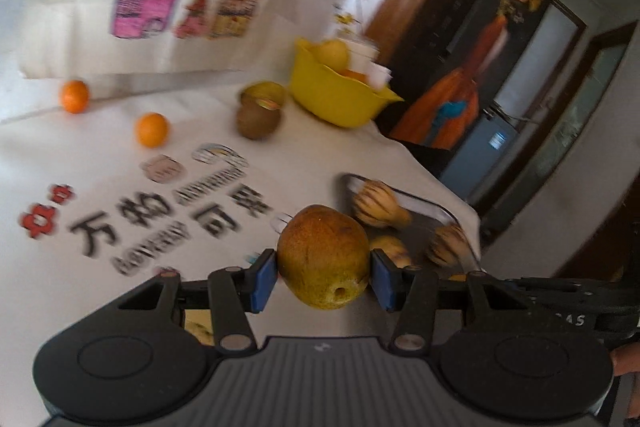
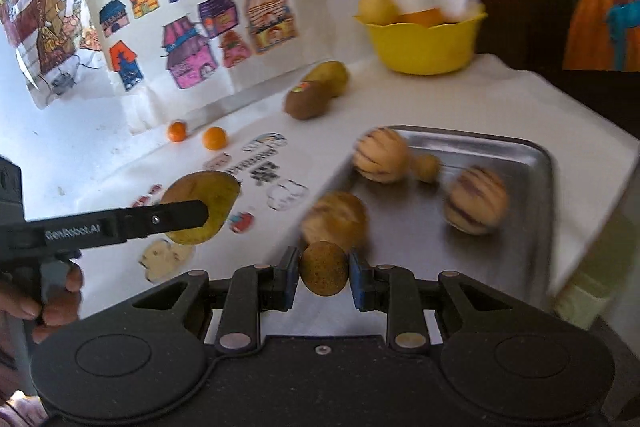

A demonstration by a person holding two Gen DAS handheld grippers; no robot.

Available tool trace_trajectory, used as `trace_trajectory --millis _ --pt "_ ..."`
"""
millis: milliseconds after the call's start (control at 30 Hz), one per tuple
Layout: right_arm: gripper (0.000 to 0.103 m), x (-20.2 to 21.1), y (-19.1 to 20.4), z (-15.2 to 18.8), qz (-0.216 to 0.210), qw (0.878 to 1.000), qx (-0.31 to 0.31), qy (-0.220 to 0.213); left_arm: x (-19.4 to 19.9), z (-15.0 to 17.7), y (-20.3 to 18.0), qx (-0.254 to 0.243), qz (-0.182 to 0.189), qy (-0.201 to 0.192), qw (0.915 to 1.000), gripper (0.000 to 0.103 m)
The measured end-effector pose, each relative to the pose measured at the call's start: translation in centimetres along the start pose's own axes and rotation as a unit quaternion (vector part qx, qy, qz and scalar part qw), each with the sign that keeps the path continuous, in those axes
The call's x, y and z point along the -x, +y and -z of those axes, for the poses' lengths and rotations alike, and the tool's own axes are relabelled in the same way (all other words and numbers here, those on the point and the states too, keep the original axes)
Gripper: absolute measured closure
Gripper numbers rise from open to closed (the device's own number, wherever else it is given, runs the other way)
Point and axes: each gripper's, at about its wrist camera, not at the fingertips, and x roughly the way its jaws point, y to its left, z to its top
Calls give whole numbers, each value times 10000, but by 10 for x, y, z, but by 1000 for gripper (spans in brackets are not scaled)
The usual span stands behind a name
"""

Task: Organize fruits
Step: 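Carry the pear and brown fruit onto the metal tray and open both tools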

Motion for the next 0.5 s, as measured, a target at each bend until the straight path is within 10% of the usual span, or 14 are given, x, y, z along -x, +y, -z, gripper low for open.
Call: trace_trajectory --millis 500 --pt "75 7 -41 35 407 9974 -104 -588 -24 37 -62 -650 -6 612 9960 49"
